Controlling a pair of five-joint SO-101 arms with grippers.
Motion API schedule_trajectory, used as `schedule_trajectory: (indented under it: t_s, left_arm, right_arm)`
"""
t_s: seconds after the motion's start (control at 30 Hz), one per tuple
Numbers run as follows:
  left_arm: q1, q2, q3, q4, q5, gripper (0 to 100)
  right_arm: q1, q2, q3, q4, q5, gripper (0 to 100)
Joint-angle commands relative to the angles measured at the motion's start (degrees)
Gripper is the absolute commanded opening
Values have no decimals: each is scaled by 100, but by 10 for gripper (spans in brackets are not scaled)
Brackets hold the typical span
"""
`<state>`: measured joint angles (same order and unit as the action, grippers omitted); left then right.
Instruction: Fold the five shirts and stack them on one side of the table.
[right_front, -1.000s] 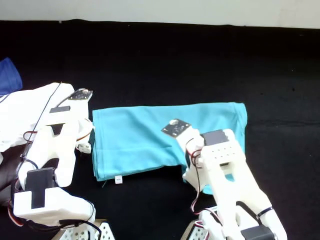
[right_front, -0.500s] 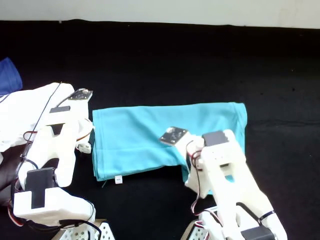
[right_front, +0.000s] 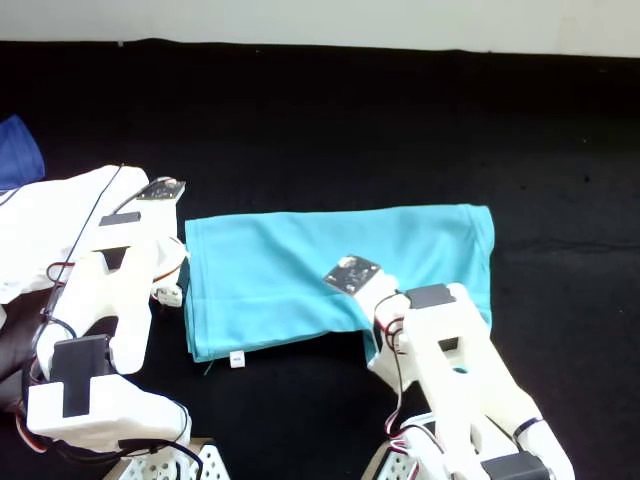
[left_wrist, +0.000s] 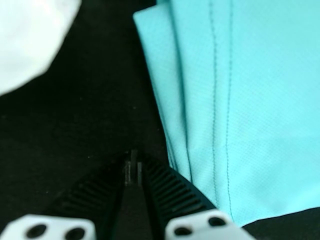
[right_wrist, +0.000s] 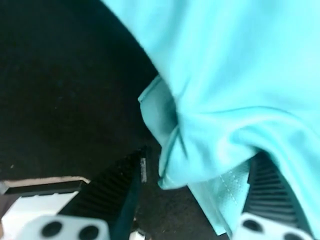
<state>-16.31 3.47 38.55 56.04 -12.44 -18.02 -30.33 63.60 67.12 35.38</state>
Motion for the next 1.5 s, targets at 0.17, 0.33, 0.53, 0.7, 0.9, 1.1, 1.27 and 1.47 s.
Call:
schedule_trajectory:
  t_s: [0.17,0.33,0.53,0.7,0.9,1.1,1.27,1.47]
  left_arm:
    - [-48,48,-119,-88,53,9]
    - [-48,48,-119,-88,53,9]
    - [-48,48,-119,-88,53,9]
    - [-48,48,-119,-88,53,9]
    - [-48,48,-119,-88,53,9]
    - [-48,48,-119,-88,53,9]
    - [-48,48,-119,-88,53,9]
    - [-48,48,-119,-88,53,9]
  right_arm:
    - [66,303,13,-84,-79,304]
    - [66,1640,-453,-198,-79,304]
    - [66,2475,-1077,-180,-88,166]
    - [66,2484,-1138,-163,-88,20]
    - [75,2466,-1279,365,-88,5]
    - [769,2466,-2545,1393,-26,5]
    - [1393,2527,-4084,2167,404,5]
    - [1385,2554,-4971,2097,404,5]
